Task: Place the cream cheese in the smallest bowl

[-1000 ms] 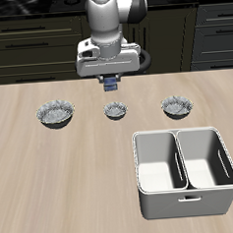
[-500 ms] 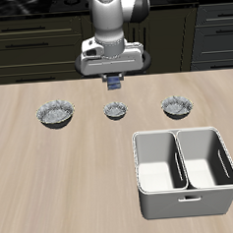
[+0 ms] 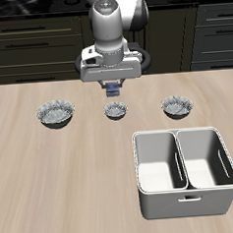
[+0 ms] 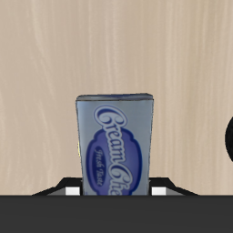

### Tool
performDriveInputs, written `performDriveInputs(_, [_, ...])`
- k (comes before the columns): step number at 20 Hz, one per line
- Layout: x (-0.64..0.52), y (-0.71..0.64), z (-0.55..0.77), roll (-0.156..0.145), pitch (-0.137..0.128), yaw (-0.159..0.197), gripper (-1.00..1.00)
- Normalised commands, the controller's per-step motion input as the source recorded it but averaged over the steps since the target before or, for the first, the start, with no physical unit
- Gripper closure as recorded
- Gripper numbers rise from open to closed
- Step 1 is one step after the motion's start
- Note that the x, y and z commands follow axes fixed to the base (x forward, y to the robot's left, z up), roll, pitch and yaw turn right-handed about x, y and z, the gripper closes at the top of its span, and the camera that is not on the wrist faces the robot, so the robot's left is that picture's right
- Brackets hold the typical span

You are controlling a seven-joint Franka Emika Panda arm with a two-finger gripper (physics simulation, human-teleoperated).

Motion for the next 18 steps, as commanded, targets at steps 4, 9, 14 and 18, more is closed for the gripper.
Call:
performDriveInputs(4, [0.04,-0.09,-0.18,-0.023,0.029,-0.002,1.00])
performDriveInputs(9, [0.01,0.01,-0.27,-0.002,0.037,0.010,1.00])
performDriveInputs(14, [0.04,0.00,-0.22,-0.003,0.029,0.015,1.00])
performDriveInputs(18, [0.00,0.03,-0.25,0.001,0.041,0.015,1.00])
